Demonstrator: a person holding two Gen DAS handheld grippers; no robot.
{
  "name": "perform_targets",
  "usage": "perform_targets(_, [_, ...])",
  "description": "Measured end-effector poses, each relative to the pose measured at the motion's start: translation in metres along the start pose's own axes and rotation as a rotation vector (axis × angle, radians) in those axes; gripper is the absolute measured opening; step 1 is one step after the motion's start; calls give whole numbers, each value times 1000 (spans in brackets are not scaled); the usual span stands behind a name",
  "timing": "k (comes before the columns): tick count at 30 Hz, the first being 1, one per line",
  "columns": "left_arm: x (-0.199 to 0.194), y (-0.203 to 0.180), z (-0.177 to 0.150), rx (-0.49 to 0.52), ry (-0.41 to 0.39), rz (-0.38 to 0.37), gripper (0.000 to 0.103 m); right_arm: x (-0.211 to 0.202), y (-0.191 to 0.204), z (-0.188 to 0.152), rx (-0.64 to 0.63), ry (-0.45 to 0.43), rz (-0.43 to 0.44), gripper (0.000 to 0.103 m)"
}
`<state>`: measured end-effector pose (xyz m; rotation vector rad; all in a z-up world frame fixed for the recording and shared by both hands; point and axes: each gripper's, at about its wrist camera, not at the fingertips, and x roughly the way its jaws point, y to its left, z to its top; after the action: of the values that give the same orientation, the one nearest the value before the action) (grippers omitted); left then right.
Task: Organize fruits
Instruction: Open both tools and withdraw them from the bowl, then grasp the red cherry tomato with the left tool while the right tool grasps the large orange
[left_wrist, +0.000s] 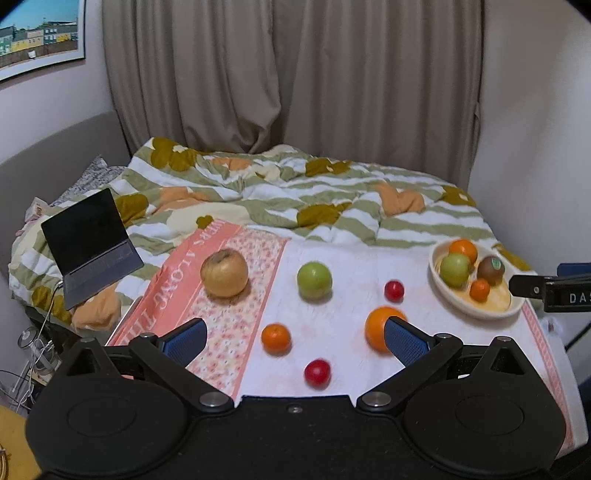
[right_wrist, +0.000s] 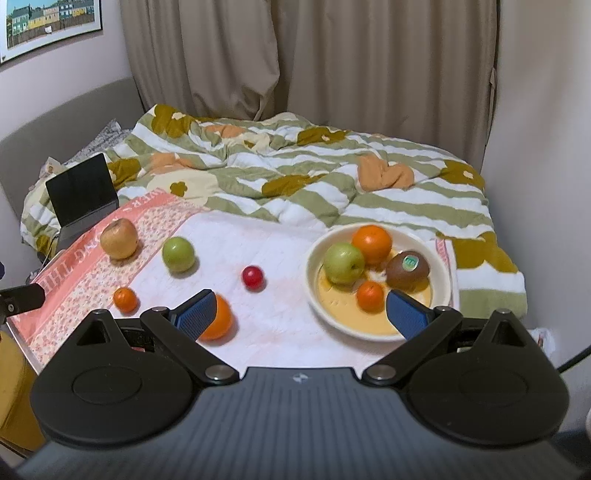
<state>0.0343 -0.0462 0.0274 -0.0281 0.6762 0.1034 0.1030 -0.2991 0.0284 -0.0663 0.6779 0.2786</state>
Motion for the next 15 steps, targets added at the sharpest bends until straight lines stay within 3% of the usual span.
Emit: perform_targets(15, [68,20,-46,69,89,-145,100,57,54,-50,-19,44,15,103])
